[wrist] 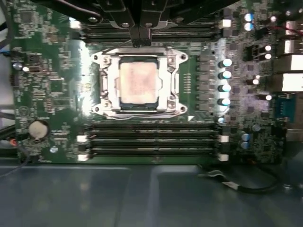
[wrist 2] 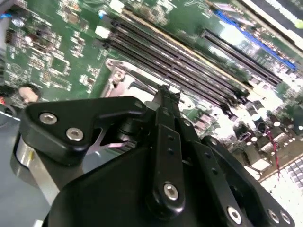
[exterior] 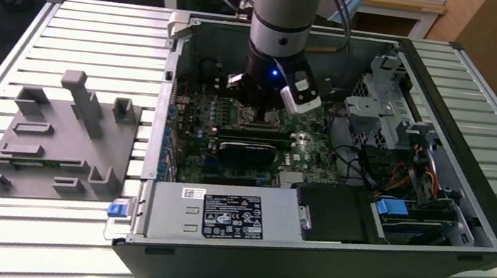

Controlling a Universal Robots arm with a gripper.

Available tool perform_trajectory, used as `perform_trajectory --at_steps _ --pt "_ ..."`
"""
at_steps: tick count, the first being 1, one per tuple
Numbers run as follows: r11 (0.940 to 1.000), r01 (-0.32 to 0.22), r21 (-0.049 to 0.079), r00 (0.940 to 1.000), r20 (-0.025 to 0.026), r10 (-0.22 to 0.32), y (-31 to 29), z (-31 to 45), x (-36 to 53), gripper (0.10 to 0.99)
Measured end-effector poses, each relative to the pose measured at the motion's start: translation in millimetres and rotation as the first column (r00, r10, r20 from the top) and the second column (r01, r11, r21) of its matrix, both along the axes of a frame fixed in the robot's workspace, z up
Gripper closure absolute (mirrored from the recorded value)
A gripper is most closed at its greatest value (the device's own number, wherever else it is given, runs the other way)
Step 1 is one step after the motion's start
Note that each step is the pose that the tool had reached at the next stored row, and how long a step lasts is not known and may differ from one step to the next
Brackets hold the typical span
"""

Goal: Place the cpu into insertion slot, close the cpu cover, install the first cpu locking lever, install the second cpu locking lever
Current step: 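Install the second cpu locking lever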

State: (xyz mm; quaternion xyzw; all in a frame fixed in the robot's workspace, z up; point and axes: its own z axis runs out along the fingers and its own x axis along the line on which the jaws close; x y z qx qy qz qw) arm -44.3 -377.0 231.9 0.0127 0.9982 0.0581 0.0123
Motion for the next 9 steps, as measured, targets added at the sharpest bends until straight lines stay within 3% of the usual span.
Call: perform_trajectory --at_steps 9 --pt "1.0000 0.000 0.001 1.0000 -0.0001 0.000 -0.2 -14.9 -6.7 0.980"
